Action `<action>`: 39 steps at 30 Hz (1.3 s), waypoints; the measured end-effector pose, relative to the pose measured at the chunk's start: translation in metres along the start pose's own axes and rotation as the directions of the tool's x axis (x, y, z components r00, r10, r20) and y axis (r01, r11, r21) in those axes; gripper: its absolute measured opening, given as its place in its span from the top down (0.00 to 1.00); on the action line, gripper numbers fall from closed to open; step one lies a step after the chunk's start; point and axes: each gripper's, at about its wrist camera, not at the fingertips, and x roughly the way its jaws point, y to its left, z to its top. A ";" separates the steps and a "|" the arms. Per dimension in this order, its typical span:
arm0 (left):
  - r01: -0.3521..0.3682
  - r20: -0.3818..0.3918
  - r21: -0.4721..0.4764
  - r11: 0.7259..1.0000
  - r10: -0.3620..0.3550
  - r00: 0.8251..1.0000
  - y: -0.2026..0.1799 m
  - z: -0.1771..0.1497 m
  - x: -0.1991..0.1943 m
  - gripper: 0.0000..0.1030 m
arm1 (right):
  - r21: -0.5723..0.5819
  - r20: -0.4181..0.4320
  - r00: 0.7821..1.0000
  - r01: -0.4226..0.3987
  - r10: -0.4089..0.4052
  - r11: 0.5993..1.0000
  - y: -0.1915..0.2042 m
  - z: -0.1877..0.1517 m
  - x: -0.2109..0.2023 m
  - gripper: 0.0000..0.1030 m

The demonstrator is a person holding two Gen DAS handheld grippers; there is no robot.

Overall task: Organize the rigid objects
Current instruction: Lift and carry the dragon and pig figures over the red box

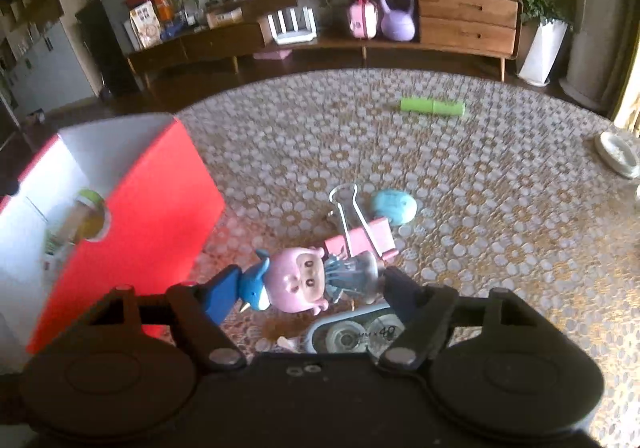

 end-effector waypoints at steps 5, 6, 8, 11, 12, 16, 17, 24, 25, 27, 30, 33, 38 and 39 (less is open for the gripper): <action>0.028 0.033 0.000 1.000 -0.028 0.999 -0.001 0.013 -0.033 0.61 | -0.041 0.033 0.999 0.016 -0.014 0.999 0.008 0.005 -0.037 0.26; 0.032 0.041 0.001 0.999 -0.032 0.999 0.000 0.016 -0.041 0.61 | -0.046 0.042 0.999 0.021 -0.019 0.999 0.010 0.005 -0.044 0.26; 0.031 0.057 0.005 0.999 -0.031 0.998 0.001 0.023 -0.055 0.61 | -0.055 0.060 0.998 0.032 -0.028 0.998 0.013 0.007 -0.060 0.26; 0.027 0.079 -0.006 1.000 -0.026 0.997 0.009 0.033 -0.077 0.61 | -0.067 0.085 0.996 0.041 -0.035 0.997 0.019 0.010 -0.078 0.26; 0.022 0.085 -0.013 1.000 -0.020 0.996 0.013 0.037 -0.084 0.61 | -0.073 0.091 0.995 0.042 -0.035 0.996 0.022 0.010 -0.083 0.26; -0.002 0.104 -0.031 1.000 0.005 0.995 0.032 0.049 -0.109 0.61 | -0.108 0.107 0.994 0.046 -0.035 0.993 0.040 0.010 -0.098 0.26; -0.011 0.107 -0.033 0.999 0.015 0.994 0.038 0.052 -0.114 0.61 | -0.117 0.111 0.993 0.045 -0.032 0.992 0.045 0.009 -0.101 0.26; -0.083 0.121 -0.049 0.995 0.089 0.989 0.079 0.067 -0.138 0.61 | -0.185 0.120 0.993 0.021 0.002 0.982 0.084 0.009 -0.108 0.26; -0.093 0.122 -0.046 0.995 0.098 0.988 0.084 0.067 -0.141 0.61 | -0.195 0.119 0.993 0.017 0.007 0.981 0.089 0.009 -0.108 0.26; -0.109 0.123 -0.042 0.993 0.113 0.986 0.095 0.070 -0.144 0.61 | -0.217 0.114 0.993 0.007 0.018 0.976 0.103 0.010 -0.104 0.26; -0.127 0.115 -0.039 0.991 0.131 0.985 0.114 0.075 -0.146 0.61 | -0.244 0.101 0.994 -0.006 0.031 0.970 0.121 0.010 -0.098 0.26; -0.157 0.101 -0.038 0.987 0.160 0.982 0.136 0.078 -0.145 0.61 | -0.268 0.087 0.995 -0.017 0.042 0.963 0.138 0.009 -0.089 0.26; -0.189 0.089 -0.023 0.982 0.190 0.978 0.170 0.082 -0.134 0.61 | -0.312 0.059 0.996 -0.042 0.064 0.949 0.164 0.006 -0.067 0.26; -0.195 0.085 -0.024 0.981 0.196 0.977 0.176 0.083 -0.131 0.61 | -0.321 0.054 0.996 -0.044 0.064 0.946 0.168 0.006 -0.063 0.26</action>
